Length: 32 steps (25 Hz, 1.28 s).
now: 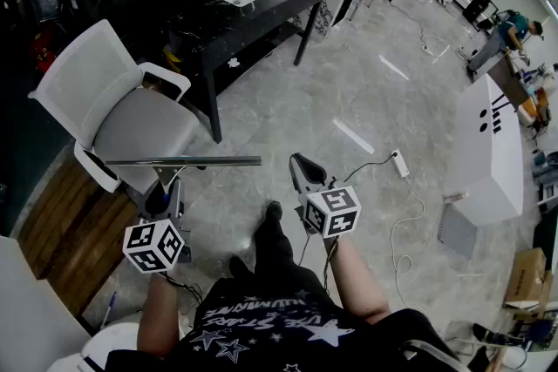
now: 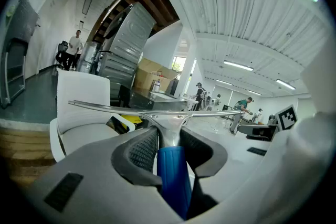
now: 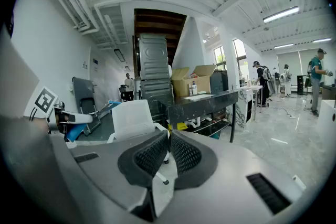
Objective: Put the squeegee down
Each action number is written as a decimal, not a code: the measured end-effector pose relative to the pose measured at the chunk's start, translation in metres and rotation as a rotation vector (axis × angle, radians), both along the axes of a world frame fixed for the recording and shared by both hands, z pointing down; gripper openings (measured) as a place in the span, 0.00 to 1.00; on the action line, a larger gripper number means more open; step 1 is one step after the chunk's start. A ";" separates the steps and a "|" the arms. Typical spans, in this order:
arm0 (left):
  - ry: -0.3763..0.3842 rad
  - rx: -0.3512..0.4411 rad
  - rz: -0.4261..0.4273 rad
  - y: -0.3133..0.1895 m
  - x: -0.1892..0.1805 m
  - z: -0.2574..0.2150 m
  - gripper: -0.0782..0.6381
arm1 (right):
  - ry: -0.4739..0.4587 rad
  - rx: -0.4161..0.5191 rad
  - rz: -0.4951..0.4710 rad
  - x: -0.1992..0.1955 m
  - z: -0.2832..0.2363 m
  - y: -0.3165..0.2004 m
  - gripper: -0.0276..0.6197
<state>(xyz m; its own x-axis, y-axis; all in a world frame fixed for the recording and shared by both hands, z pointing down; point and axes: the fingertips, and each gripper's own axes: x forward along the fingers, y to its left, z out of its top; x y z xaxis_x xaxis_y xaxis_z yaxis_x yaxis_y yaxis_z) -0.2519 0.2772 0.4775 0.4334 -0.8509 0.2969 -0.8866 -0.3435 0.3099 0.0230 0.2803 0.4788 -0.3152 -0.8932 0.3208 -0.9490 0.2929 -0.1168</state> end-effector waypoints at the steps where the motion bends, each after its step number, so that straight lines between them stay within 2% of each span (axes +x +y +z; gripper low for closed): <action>1: 0.002 -0.001 0.000 0.000 0.000 0.002 0.31 | 0.000 0.000 0.000 0.001 0.002 0.000 0.13; 9: 0.001 -0.004 -0.003 0.004 0.003 0.005 0.31 | -0.015 -0.011 -0.004 0.005 0.006 0.005 0.13; 17: -0.005 -0.008 0.026 -0.012 0.026 0.003 0.31 | -0.055 0.007 0.058 0.033 0.004 -0.004 0.13; 25: -0.014 0.003 0.019 -0.087 0.054 -0.010 0.31 | -0.078 0.013 0.047 0.062 -0.002 -0.085 0.13; 32: -0.038 0.036 0.008 -0.175 0.102 -0.028 0.31 | -0.091 0.038 0.001 0.104 -0.014 -0.185 0.13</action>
